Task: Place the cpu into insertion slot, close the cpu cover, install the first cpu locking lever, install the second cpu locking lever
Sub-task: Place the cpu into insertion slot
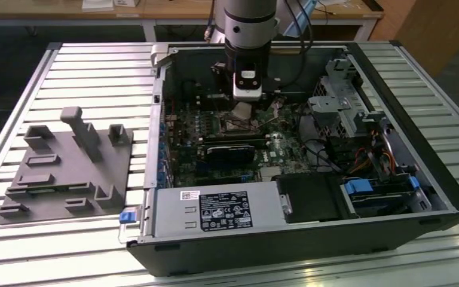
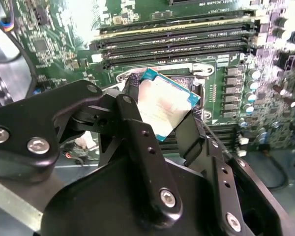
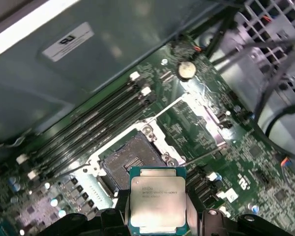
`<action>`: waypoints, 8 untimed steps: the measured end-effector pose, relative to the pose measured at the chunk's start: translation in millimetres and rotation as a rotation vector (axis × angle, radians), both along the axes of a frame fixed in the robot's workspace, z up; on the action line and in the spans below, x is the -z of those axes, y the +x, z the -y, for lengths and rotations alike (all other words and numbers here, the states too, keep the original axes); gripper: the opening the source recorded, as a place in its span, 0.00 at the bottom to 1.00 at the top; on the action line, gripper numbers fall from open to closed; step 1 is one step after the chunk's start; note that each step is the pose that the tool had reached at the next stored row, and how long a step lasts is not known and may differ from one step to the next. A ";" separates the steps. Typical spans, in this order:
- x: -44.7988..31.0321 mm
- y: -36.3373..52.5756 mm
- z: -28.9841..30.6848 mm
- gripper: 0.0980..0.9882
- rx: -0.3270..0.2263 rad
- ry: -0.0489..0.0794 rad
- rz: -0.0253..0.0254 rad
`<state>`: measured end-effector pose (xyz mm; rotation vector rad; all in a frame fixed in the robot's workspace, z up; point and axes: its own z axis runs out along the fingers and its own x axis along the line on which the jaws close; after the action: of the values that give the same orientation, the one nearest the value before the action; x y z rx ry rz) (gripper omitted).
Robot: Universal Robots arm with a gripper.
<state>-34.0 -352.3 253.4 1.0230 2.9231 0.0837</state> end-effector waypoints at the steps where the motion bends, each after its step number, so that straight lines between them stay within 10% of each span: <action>1: 0.1 0.0 0.0 0.50 0.017 0.000 0.0000; 8: 0.7 0.0 0.0 0.50 0.124 -0.001 -0.0001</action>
<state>-34.0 -352.3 252.7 1.2003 2.8511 0.0777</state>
